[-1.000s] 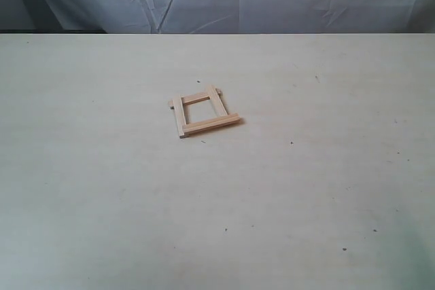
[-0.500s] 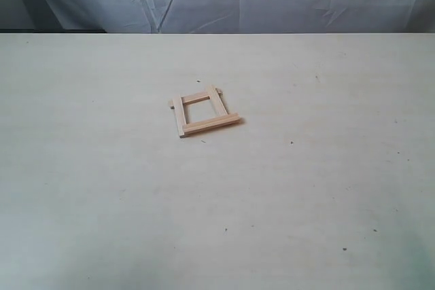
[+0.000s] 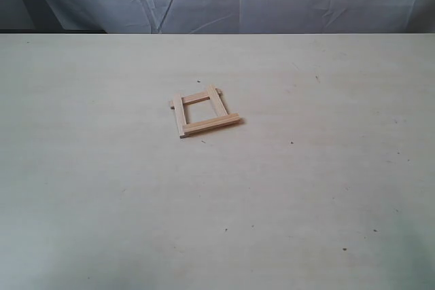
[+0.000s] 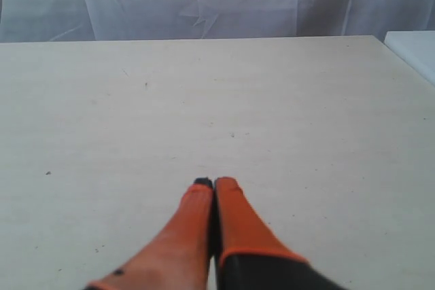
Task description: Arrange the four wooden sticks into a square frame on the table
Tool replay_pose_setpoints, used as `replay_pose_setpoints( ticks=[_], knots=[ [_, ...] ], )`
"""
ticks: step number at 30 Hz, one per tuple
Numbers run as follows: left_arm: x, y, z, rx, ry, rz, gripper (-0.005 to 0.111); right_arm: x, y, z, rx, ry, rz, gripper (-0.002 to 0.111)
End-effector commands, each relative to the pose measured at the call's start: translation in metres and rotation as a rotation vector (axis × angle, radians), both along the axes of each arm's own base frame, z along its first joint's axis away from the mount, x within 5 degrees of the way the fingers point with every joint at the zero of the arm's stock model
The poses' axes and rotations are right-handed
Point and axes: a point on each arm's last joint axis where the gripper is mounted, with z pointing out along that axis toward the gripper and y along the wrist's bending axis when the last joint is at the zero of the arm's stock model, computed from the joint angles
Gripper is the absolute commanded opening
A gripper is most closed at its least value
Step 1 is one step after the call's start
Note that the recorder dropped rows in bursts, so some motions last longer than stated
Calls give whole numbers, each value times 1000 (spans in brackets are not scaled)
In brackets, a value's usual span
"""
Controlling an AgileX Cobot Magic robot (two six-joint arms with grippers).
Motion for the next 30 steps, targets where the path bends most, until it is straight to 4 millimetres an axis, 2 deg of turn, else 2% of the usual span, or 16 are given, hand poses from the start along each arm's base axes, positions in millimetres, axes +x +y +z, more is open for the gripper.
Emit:
replay_pose_setpoints(
  ticks=[1, 30],
  knots=[
    [0, 1, 0, -5, -15, 4, 0, 0, 0, 1, 0, -18, -4, 1],
    [0, 1, 0, 11, -15, 5, 0, 0, 0, 1, 1, -18, -5, 1]
  ],
)
